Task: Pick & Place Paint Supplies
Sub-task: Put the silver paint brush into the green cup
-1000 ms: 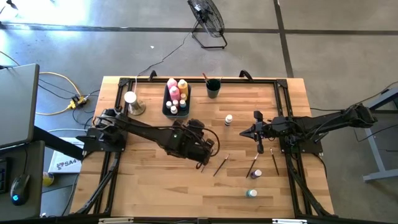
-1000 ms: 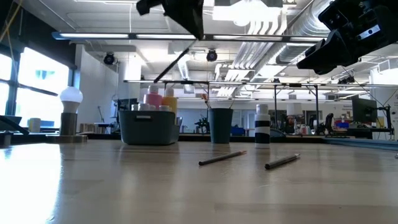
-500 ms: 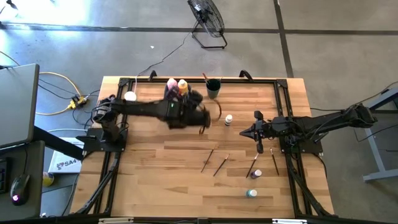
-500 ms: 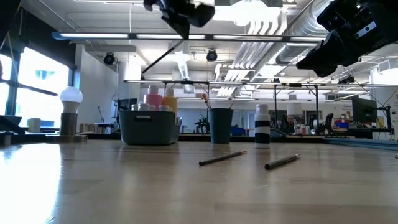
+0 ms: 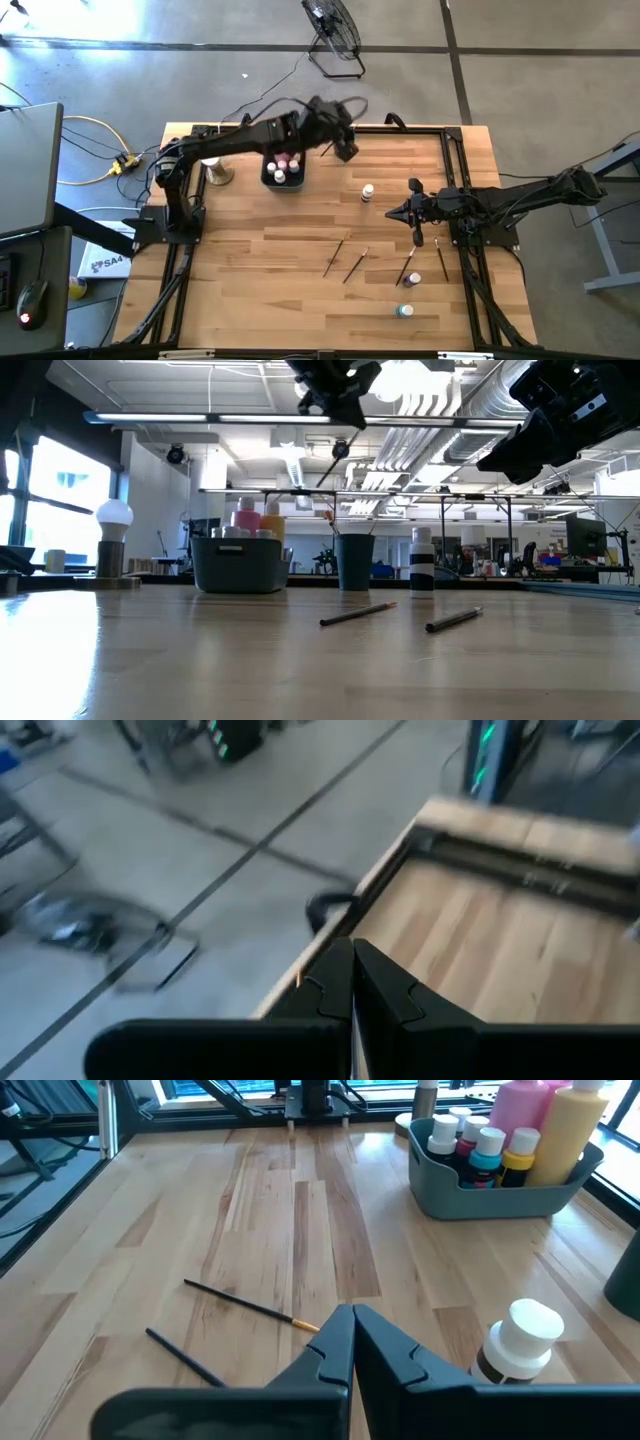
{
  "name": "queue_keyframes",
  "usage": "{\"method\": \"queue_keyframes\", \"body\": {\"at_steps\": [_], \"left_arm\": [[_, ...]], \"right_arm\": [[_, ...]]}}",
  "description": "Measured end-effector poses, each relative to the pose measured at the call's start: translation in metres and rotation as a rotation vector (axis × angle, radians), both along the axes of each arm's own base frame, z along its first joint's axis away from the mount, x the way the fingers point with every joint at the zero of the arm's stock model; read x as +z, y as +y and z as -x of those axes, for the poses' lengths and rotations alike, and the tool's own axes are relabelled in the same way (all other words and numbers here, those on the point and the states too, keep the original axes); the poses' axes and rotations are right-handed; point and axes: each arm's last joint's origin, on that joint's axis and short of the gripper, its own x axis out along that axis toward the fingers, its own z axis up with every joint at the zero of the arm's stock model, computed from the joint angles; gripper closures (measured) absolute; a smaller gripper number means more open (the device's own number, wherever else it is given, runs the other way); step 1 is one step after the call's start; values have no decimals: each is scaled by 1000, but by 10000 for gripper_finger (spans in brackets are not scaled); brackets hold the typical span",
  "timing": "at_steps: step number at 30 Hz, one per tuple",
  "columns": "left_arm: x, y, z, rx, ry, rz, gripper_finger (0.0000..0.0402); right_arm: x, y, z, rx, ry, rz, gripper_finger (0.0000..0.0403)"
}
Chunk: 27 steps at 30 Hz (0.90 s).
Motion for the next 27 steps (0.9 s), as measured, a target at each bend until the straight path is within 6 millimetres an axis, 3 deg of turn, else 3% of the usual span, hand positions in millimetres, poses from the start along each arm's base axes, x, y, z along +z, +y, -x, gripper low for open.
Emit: {"method": "queue_keyframes", "body": {"at_steps": [10,15,21,27], "left_arm": [[10,23,-8,-51,-103,-160,401],[-6,34,-27,-72,-110,-252,401],[-41,54,-46,-58,-84,-257,401],[-63,79,-48,-49,-72,-198,401]], "right_arm": [[3,-1,-1,-46,-38,13,401],[5,-3,-1,-106,-58,29,401],[5,-3,-1,-128,-60,10,401],[5,-3,-1,-127,-60,8,401]]}}
